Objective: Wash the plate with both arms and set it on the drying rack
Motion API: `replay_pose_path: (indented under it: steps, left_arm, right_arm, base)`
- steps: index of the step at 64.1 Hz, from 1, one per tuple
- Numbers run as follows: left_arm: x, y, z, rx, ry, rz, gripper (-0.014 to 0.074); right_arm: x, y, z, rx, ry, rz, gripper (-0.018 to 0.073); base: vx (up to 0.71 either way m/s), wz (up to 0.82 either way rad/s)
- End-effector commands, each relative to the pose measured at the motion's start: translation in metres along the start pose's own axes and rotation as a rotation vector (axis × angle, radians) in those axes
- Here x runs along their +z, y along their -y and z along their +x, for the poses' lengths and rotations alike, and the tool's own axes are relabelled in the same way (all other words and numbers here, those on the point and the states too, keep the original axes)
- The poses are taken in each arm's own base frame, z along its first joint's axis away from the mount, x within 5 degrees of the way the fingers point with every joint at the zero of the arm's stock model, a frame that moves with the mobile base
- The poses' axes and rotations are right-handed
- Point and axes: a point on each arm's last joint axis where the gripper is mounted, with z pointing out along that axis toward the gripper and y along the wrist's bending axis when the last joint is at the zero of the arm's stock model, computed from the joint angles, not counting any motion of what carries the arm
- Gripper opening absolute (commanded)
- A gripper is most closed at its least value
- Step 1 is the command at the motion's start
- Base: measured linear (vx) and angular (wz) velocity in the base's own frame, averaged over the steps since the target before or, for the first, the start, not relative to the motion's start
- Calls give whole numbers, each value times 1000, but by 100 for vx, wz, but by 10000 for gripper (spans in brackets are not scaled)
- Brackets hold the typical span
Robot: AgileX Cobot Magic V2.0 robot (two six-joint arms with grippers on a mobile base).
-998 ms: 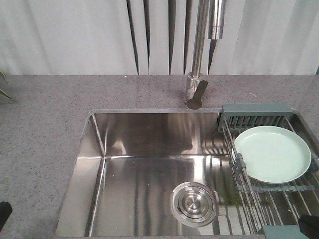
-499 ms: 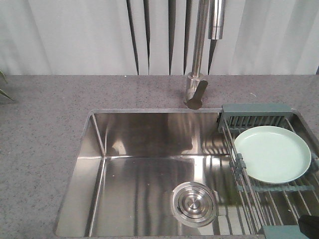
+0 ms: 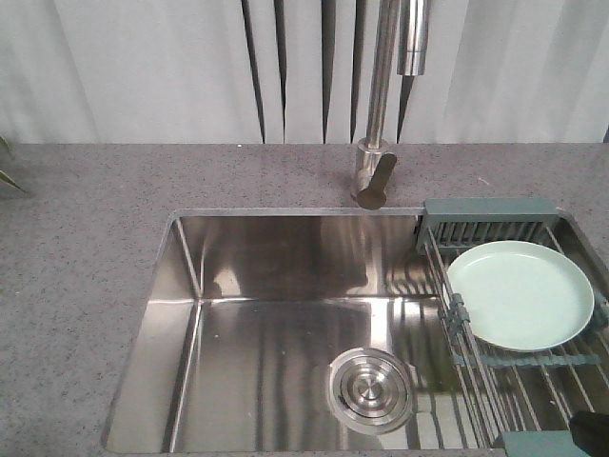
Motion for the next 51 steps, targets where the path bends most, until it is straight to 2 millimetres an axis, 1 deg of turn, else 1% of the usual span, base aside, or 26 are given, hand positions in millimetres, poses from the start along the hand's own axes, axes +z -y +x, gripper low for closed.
replay_pose_path:
  steps: [1,5,16,51]
  left_arm:
    - [0,-1,2,56,71,-3,-6]
    - [0,-1,2,68,67,-3,-6]
    - [0,0,2,181,64,-5,-6]
    - [-1,0,1,179,62,-5,-6]
  right_arm:
    - [-4,2,-10,1,65,20,-6]
    - [-4,2,-10,1,65,20,-6]
    - [-4,2,-10,1,65,20,-6]
    - [-4,2,-10,1,65,20,-6]
  base:
    - [0,0]
    - [0,0]
    - [0,0]
    - [0,0]
